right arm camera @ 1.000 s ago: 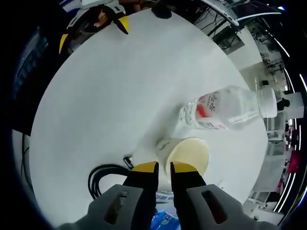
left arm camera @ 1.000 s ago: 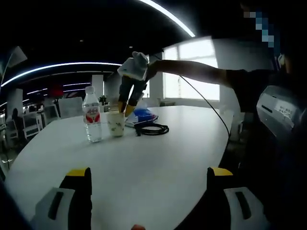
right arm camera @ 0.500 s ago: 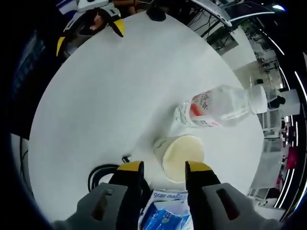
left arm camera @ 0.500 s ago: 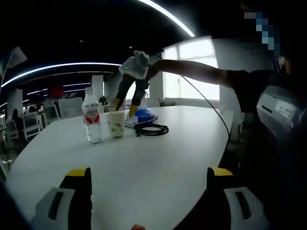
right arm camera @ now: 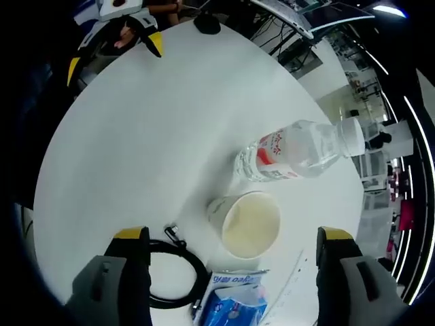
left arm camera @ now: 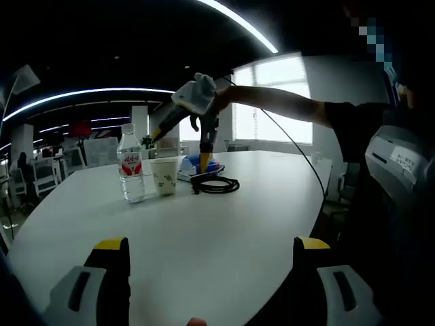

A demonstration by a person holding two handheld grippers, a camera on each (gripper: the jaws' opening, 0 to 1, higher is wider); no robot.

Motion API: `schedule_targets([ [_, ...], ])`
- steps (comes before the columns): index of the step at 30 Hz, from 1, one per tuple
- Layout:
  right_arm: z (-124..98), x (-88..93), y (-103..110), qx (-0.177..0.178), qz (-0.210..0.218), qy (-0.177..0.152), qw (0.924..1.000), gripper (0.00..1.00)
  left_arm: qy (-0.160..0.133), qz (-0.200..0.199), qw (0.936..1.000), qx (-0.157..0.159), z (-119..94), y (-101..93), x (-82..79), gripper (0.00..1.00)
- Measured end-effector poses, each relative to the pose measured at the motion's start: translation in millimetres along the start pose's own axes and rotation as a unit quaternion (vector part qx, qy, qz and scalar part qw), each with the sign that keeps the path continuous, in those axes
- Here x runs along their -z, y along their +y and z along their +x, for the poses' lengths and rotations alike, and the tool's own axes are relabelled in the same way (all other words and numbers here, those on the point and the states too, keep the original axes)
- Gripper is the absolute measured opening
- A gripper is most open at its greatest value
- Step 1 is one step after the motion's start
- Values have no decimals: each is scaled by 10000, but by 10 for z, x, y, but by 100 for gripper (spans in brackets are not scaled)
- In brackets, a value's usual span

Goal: Arrange the tabletop items into an orderly group along one side of the table until the central work area is clear of visible clutter.

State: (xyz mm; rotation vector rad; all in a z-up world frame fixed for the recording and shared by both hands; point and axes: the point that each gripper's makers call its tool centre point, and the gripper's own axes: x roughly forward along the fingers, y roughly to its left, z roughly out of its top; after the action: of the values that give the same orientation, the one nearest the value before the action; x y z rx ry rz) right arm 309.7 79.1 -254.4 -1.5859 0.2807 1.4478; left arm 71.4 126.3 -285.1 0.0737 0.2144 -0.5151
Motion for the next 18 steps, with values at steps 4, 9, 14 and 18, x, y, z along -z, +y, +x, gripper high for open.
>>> schedule_targets([
  [4,-7,-16,-9,40,-14,-41,10000,100,-11,-22,10000,-23,-9,9,-11,100],
  [9,-15,-41,-18,70,-17,-105,9999,100,-2,-17,10000,-23,-8,7,-14,100],
  [14,-21,-29,-5,68,-16,-107,9999,100,10,-9,10000,-27,-8,3,-22,100],
  [18,-50,4,1,99,1,-112,9999,100,20,18,10000,-11,11,-12,-45,100],
])
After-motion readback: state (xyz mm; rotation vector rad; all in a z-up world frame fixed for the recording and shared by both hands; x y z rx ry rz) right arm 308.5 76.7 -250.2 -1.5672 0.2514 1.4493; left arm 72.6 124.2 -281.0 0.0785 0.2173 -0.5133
